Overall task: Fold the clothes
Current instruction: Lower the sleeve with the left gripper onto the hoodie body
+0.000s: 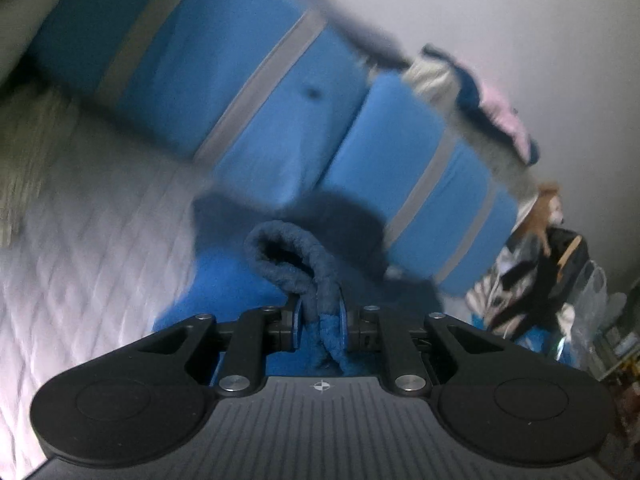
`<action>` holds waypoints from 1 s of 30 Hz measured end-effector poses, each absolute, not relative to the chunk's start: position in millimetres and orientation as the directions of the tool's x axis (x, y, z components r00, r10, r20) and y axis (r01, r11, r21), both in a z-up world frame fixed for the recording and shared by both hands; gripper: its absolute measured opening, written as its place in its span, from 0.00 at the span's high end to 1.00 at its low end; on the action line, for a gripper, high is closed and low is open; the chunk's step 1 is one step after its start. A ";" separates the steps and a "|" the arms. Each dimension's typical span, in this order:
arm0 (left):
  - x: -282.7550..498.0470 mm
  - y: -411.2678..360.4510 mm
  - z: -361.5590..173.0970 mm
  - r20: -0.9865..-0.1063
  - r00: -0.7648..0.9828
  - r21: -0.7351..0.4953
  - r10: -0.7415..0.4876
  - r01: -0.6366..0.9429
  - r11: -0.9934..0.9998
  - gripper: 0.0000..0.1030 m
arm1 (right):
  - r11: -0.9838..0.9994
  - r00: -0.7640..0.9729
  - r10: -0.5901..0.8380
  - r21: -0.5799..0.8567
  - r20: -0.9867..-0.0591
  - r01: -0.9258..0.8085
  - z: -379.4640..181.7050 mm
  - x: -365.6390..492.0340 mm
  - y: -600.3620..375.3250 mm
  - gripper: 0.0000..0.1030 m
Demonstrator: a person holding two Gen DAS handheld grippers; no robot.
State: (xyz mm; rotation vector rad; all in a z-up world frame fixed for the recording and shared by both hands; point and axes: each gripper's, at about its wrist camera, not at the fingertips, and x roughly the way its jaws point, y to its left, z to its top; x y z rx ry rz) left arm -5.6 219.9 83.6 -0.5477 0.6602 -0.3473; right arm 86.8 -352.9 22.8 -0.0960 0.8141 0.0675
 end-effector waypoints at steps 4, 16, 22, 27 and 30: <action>-10.9 225.0 38.2 -0.530 0.708 -0.581 -0.466 0.098 0.808 0.83 | 0.993 0.683 0.003 -0.080 -0.731 -0.090 21.1 85.2 -349.1 0.00; -10.0 225.8 -20.9 -0.622 0.664 -0.536 -0.416 0.027 0.844 0.80 | 0.990 0.660 -0.026 -0.110 -0.751 -0.087 17.9 88.3 -342.0 0.00; -4.8 220.9 -14.1 -0.631 0.663 -0.490 -0.404 0.063 0.869 0.80 | 0.997 0.624 -0.028 -0.070 -0.781 -0.043 9.4 93.4 -350.2 0.00; 0.1 218.6 -21.2 -0.640 0.666 -0.501 -0.384 0.018 0.865 0.80 | 1.000 0.568 0.012 0.019 -0.823 0.006 -0.4 98.2 -359.5 0.00; -3.1 219.2 -23.4 -0.634 0.675 -0.507 -0.377 0.005 0.862 0.80 | 0.999 0.552 0.042 0.029 -0.833 -0.033 1.6 94.8 -359.1 0.00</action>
